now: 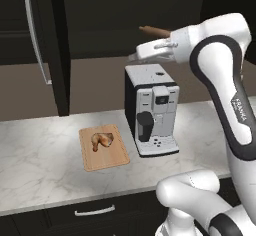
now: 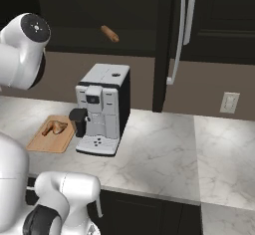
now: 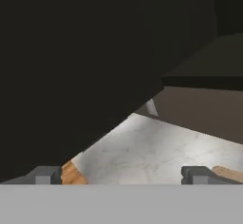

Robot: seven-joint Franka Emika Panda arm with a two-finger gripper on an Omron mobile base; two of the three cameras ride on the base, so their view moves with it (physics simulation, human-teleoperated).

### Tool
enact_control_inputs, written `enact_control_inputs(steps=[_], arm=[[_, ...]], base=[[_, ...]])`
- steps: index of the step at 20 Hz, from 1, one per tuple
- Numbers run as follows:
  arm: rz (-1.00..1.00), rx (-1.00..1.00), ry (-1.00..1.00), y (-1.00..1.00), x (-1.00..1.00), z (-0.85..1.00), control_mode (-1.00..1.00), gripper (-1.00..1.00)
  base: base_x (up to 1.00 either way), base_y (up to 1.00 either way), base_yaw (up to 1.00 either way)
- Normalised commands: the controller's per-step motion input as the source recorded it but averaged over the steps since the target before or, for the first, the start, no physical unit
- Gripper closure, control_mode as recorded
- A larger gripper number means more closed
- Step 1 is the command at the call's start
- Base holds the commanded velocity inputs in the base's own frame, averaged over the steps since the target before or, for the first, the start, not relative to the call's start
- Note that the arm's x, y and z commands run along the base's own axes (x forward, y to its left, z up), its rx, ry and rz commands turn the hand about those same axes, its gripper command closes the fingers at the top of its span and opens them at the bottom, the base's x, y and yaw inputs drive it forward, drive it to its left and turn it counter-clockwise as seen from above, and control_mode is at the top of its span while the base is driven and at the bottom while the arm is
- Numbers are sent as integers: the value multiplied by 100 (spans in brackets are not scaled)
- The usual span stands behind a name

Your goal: Open the cabinet, retrieve the rolling pin, and place it next to the meat on the cutting board to prepare for tenderizing.

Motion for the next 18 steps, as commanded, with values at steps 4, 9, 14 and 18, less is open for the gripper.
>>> enact_control_inputs(steps=[4, 9, 14, 18], arm=[[-17, -12, -5, -72, 20, 9, -100, -100], [-19, -11, -6, -69, 21, 8, -100, -100], [-15, -9, -7, -61, 29, 2, -100, -100], [-13, -5, -6, -53, 33, 0, -100, -100]], base=[[0, 0, 0], [0, 0, 0], [0, 0, 0], [0, 0, 0]])
